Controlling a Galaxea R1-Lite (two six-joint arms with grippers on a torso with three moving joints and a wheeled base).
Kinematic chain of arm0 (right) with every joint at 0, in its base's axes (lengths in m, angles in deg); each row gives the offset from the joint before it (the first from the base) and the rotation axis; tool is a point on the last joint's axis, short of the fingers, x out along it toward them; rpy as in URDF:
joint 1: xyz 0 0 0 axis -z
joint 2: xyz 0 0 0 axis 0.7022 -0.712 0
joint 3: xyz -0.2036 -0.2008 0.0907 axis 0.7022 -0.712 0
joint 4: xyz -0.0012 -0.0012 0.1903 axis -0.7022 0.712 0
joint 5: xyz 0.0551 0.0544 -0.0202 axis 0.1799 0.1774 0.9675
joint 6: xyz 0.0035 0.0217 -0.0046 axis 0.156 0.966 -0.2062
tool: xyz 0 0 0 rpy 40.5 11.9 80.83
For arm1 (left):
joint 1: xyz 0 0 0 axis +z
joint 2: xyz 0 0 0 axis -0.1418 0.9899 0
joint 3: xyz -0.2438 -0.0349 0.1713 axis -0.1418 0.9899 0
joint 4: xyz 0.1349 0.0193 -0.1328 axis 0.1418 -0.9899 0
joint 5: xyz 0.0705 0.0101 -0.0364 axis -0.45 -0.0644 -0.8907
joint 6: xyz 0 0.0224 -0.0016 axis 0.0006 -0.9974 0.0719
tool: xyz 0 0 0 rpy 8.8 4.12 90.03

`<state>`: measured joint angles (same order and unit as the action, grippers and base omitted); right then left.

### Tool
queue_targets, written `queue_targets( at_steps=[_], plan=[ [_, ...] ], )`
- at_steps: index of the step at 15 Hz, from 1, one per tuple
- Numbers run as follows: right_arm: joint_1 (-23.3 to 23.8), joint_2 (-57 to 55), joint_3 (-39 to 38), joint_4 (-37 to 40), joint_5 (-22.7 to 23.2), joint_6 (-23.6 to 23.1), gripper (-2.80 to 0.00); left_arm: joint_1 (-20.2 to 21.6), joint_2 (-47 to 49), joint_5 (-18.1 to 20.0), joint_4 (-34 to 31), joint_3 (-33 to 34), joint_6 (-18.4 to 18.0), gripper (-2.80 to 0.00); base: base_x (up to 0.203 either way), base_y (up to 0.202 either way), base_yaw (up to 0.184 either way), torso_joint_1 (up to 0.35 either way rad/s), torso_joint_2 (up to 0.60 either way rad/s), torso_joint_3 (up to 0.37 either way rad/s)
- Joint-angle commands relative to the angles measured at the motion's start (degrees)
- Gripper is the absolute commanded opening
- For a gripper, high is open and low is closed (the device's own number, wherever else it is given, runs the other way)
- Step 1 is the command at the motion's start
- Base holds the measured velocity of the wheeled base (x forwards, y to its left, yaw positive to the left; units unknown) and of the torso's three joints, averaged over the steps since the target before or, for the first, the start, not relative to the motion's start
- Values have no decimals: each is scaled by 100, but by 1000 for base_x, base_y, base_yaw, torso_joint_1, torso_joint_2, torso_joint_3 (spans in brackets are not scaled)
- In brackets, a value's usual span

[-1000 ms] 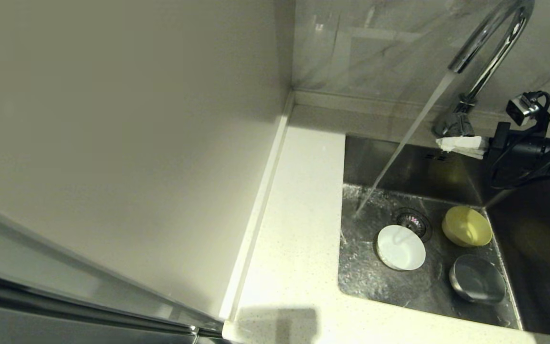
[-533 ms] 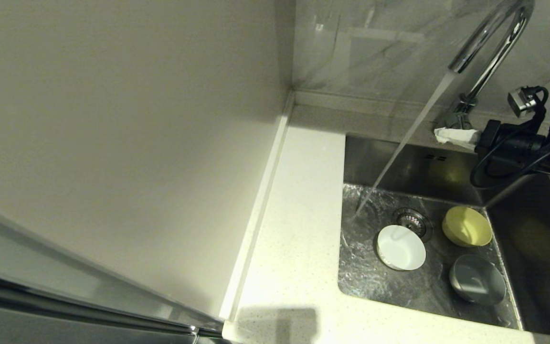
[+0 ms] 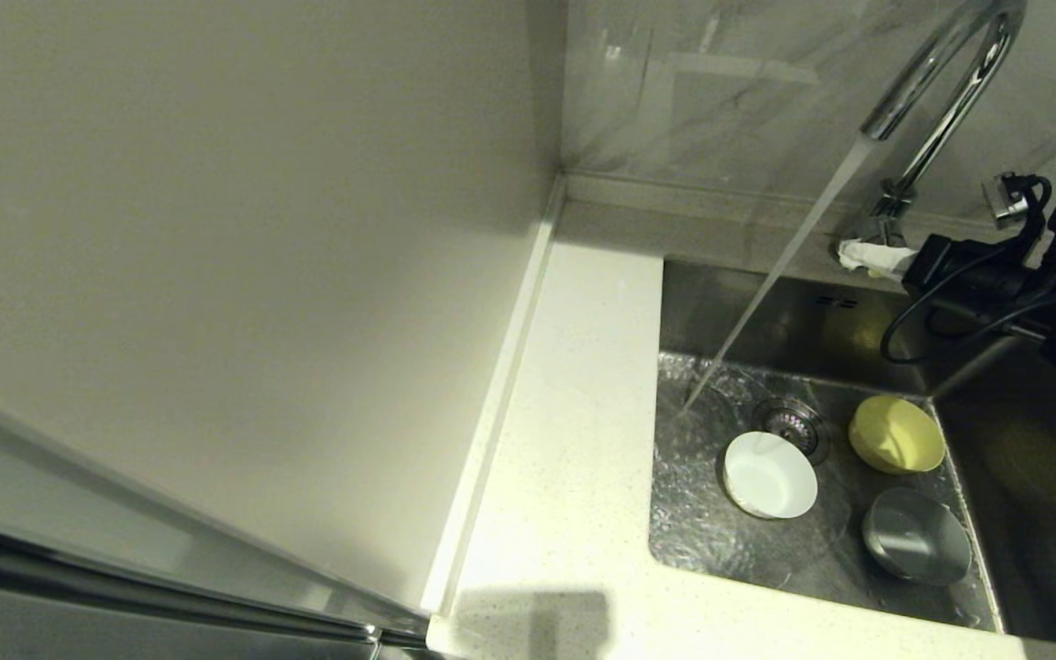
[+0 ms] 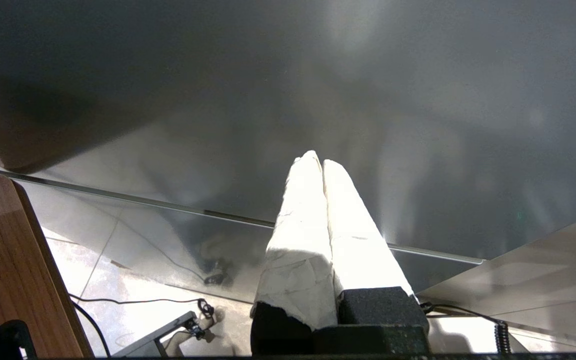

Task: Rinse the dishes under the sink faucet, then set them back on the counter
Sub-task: Turn off the faucet

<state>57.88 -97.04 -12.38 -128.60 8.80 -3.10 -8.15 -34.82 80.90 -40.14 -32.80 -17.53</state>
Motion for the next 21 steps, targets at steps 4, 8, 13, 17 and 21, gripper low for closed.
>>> queue_targets(
  at_steps=[4,8,13,17,21],
  plan=[
    [6,-495,1,-1426,-1027,321,-280,0,0,0,0,18,2,-280,0,0,0,0,0,0],
    [0,-701,216,-1639,-1369,362,-280,0,0,0,0,18,2,-280,0,0,0,0,0,0],
    [1,-537,113,-1651,-1403,726,-280,0,0,0,0,18,2,-280,0,0,0,0,0,0],
    [1,42,-687,-1660,-1335,1054,-280,0,0,0,0,18,2,-280,0,0,0,0,0,0],
    [7,1048,-1979,-1659,-1043,1058,-280,0,0,0,0,18,2,-280,0,0,0,0,0,0]
  ],
)
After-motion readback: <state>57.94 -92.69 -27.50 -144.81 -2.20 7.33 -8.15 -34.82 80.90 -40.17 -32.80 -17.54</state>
